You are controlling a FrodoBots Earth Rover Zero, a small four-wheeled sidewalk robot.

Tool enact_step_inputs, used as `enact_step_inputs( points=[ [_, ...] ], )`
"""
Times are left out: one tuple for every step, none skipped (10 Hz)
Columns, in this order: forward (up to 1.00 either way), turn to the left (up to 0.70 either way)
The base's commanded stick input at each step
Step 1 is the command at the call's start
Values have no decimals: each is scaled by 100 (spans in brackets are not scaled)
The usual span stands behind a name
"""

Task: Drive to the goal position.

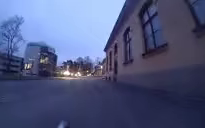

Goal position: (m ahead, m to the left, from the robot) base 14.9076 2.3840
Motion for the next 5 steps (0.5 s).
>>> enact_step_inputs(
  points=[
    [50,0],
    [50,0],
    [50,0],
    [50,0],
    [50,0]
  ],
)
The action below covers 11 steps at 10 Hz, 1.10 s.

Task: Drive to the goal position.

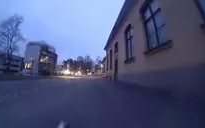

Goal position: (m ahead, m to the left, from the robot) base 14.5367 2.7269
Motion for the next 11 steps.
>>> enact_step_inputs(
  points=[
    [50,-32],
    [50,-41],
    [50,-23],
    [50,-2],
    [50,0],
    [50,0],
    [50,0],
    [50,0],
    [50,0],
    [50,0],
    [50,0]
  ],
)
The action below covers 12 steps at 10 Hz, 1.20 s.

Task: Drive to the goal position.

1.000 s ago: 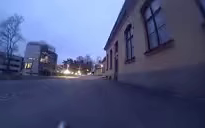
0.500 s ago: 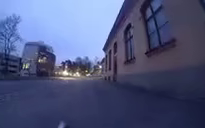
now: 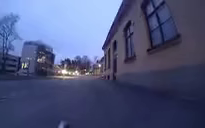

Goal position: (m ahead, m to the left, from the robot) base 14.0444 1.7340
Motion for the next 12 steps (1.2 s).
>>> enact_step_inputs(
  points=[
    [50,0],
    [50,0],
    [50,0],
    [50,0],
    [50,0],
    [50,0],
    [50,0],
    [50,0],
    [50,0],
    [50,0],
    [50,0],
    [50,0]
  ],
)
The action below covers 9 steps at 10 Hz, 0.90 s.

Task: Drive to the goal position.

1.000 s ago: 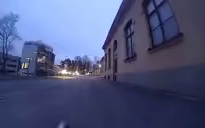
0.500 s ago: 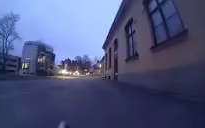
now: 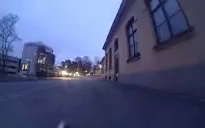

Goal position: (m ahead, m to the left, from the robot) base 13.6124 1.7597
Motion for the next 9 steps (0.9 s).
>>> enact_step_inputs(
  points=[
    [50,0],
    [50,0],
    [50,0],
    [50,0],
    [50,0],
    [50,0],
    [50,0],
    [50,0],
    [50,0]
  ],
)
